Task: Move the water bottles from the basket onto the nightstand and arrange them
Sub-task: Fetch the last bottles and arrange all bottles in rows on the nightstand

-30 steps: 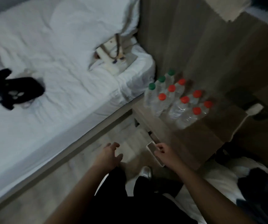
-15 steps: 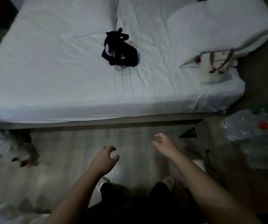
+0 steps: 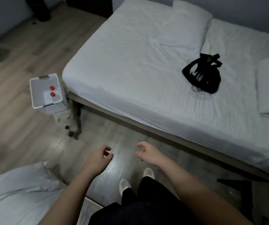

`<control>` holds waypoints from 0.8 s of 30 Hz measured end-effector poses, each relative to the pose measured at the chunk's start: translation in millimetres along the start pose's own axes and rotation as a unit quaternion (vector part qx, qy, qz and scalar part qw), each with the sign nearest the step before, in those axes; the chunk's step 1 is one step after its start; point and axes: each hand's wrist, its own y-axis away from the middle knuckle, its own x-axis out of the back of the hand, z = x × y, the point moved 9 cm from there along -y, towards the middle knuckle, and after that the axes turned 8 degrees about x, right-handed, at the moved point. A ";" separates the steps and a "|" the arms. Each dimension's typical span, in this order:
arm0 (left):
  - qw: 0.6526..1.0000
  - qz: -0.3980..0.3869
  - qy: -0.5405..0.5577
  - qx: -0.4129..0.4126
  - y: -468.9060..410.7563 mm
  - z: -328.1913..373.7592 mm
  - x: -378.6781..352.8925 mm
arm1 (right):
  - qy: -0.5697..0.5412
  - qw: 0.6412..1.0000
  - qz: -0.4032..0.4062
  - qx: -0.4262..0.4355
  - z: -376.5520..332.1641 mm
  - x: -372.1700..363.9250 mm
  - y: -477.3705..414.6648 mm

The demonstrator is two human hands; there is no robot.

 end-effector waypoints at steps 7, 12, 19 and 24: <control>1.000 0.022 0.012 0.002 -45.4 -8.7 52.6 | 0.034 0.999 -0.020 -0.006 -50.0 -8.1 -72.3; 0.999 0.040 0.015 0.009 -115.3 -7.6 114.3 | 0.043 0.998 -0.046 0.013 -102.8 -17.5 -156.4; 0.998 0.050 -0.004 0.033 -204.1 -24.1 208.4 | 0.063 0.995 -0.071 0.024 -192.9 -29.0 -279.3; 0.996 0.065 0.002 0.059 -252.1 -46.4 272.7 | 0.105 0.987 -0.110 0.059 -264.9 -44.6 -339.4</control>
